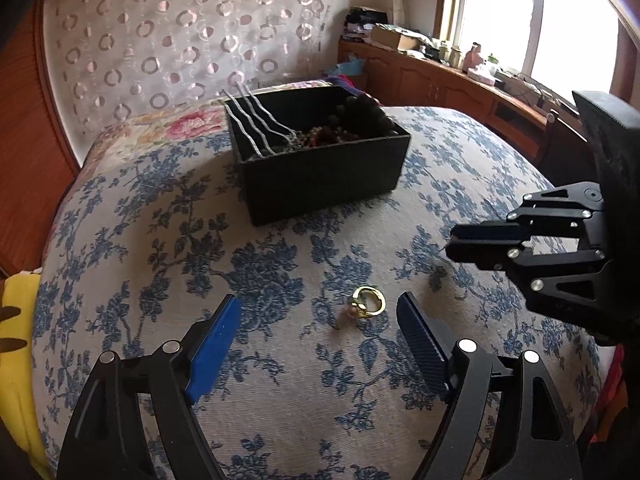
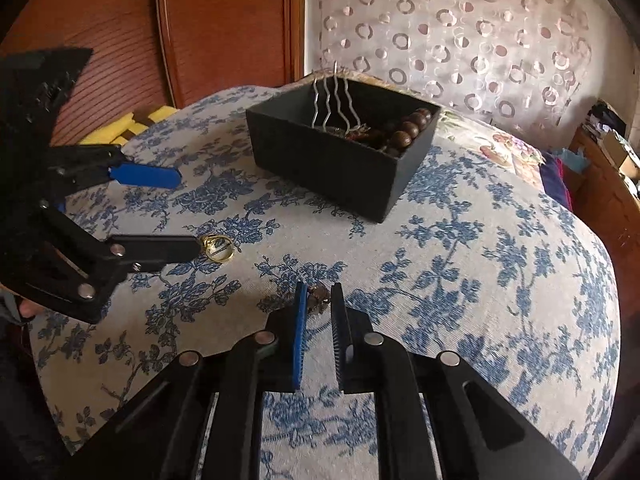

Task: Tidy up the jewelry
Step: 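Move the left gripper back and grasp the gold ring, then carry the gold ring over the black box and open the left gripper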

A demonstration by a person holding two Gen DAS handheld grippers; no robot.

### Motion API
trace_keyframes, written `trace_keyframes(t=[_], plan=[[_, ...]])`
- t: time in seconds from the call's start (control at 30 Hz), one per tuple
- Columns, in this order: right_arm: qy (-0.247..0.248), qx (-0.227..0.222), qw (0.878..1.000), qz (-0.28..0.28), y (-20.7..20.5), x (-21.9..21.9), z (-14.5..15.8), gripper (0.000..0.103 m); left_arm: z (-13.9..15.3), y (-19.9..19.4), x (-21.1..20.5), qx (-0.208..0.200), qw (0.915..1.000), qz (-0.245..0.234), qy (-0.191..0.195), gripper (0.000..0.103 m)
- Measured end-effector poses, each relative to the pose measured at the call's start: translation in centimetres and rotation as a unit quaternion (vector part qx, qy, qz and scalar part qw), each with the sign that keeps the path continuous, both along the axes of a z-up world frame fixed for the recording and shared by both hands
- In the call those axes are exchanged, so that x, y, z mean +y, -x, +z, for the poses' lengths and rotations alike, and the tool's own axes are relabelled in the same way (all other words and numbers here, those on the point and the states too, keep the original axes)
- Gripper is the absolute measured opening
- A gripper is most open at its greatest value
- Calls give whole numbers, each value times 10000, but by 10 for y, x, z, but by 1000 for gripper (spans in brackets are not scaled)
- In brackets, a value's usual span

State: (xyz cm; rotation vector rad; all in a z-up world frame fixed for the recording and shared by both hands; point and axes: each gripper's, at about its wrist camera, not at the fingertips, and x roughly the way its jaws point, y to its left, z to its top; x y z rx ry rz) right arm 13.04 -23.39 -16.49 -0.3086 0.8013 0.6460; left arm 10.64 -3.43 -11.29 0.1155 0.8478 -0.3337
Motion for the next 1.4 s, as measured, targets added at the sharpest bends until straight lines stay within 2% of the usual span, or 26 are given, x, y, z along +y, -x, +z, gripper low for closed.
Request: trace_keyframes(t=[0.17, 0.23, 0.5, 0.83, 0.87, 0.97, 1.03, 1.4], plan=[[-107, -121, 9998, -113, 8, -13, 10, 13, 2, 3, -13, -31, 9999, -161, -48, 77], [-152, -161, 9996, -160, 9, -18, 14, 13, 3, 3, -17, -39, 9997, -213, -83, 73], [-226, -194, 9994, -180, 14, -23, 18, 13, -6, 2, -26, 73, 9993, -282, -237, 47], [-218, -198, 9994, -178, 14, -22, 18, 13, -9, 2, -26, 80, 9991, -315, -253, 31], [-217, -203, 9994, -172, 14, -22, 19, 13, -9, 2, -26, 70, 9991, -324, -264, 24], [-208, -215, 9994, -162, 15, -21, 20, 13, -9, 2, -26, 71, 9991, -348, -238, 19], [-206, -219, 9994, -162, 14, -21, 20, 13, -7, 2, -26, 47, 9992, -347, -212, 12], [-183, -292, 9994, -102, 8, -16, 28, 13, 14, -4, -13, -159, 9997, -167, -9, 11]])
